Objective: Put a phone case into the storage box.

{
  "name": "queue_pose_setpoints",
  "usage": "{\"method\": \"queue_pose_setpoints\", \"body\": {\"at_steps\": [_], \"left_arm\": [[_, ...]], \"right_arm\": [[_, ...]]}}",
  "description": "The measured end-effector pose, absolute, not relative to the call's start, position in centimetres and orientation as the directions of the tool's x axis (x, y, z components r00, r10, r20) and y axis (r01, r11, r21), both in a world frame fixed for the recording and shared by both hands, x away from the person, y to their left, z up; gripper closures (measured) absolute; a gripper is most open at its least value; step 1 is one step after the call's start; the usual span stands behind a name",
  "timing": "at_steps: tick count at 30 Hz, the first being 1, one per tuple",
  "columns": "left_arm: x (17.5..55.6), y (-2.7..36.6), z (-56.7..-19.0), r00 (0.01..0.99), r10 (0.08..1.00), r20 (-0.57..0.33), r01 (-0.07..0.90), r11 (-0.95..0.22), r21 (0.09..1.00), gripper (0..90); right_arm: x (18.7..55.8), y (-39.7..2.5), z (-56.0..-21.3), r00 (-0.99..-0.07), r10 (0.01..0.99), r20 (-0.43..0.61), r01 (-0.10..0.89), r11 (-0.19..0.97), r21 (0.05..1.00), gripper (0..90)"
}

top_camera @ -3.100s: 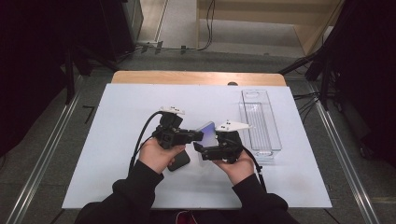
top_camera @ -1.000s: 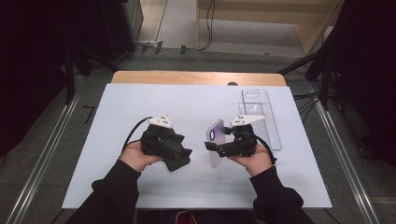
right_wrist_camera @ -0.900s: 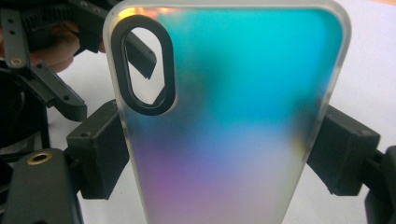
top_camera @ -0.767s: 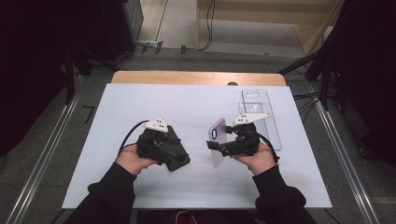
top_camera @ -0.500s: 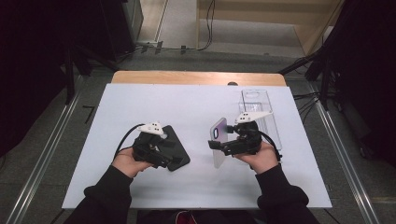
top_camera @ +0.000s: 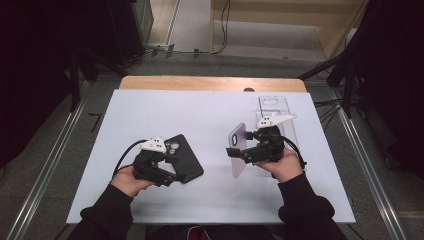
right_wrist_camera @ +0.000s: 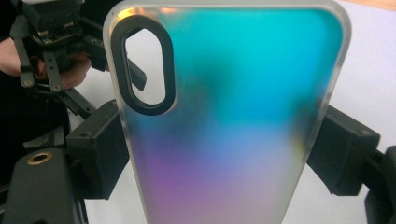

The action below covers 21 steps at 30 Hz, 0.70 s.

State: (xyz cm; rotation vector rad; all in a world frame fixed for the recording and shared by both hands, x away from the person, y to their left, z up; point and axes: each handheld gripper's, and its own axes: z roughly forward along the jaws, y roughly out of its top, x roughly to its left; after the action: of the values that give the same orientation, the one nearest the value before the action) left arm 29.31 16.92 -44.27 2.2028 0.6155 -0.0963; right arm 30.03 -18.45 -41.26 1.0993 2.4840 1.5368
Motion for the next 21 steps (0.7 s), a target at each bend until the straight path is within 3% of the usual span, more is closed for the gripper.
{"method": "queue_pose_setpoints", "body": {"at_steps": [14, 21], "left_arm": [[28.7, 18.3, -45.3, 0.849, 0.453, -0.274, 0.5, -0.517, 0.695, 26.9], [28.5, 18.7, -45.4, 0.837, 0.472, -0.278, 0.515, -0.505, 0.693, 26.9]], "right_arm": [[30.9, -19.9, -39.7, -0.729, 0.599, 0.331, 0.557, 0.238, 0.796, 14.8], [31.1, -21.0, -38.7, -0.676, 0.664, 0.32, 0.569, 0.195, 0.799, 14.8]]}}
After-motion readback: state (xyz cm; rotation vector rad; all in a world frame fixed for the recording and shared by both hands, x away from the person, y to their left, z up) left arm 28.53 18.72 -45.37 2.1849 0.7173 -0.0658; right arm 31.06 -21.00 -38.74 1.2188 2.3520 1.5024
